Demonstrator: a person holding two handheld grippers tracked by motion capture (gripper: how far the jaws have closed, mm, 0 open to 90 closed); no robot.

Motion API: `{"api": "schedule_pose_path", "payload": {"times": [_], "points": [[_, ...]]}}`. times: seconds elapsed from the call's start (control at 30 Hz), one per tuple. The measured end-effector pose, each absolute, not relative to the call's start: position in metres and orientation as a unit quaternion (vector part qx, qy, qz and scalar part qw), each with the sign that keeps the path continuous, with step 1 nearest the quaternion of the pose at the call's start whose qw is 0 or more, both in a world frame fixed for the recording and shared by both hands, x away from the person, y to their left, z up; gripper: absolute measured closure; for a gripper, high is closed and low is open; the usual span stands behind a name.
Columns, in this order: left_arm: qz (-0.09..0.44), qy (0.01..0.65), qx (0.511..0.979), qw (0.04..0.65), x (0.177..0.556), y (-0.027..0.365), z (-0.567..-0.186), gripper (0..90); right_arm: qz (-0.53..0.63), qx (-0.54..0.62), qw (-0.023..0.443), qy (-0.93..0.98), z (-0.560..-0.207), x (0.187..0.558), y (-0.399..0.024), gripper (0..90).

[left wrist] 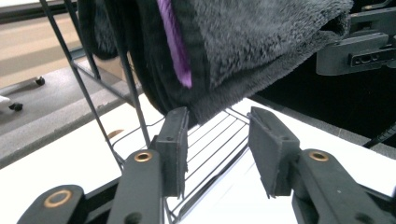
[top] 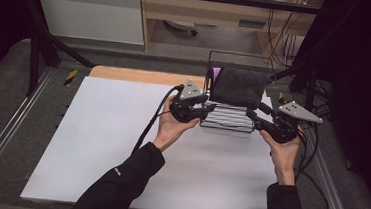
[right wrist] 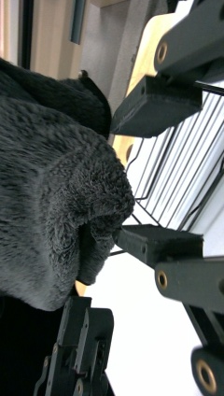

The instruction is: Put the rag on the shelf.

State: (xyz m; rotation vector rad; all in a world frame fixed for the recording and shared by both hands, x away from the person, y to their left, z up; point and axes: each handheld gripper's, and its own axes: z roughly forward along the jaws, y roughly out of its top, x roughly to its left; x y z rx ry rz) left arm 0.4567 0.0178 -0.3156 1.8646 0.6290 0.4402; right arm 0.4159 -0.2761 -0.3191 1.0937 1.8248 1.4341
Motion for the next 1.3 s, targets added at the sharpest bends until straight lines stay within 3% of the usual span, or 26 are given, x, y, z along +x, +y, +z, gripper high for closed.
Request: {"api": "schedule_pose_path", "payload": {"times": [0.23,0.57,0.97,1.3], "points": [[0.176,0.27,0.791,0.52,0.456,0.025,-0.327,46.4,0.53,0.422,0.278,0.682,-0.331,0.415,-0.274,24.1],[0.168,0.286,0.807,0.488,0.445,0.062,-0.333,26.5,0.52,0.414,0.254,0.703,-0.333,0.404,-0.261,7.4],[0.165,0.335,0.807,0.458,0.423,0.135,-0.362,10.9,0.513,0.404,0.213,0.727,-0.352,0.389,-0.242,0.8],[0.164,0.377,0.805,0.428,0.4,0.198,-0.4,8.0,0.495,0.403,0.179,0.748,-0.383,0.383,-0.236,0.7]]}}
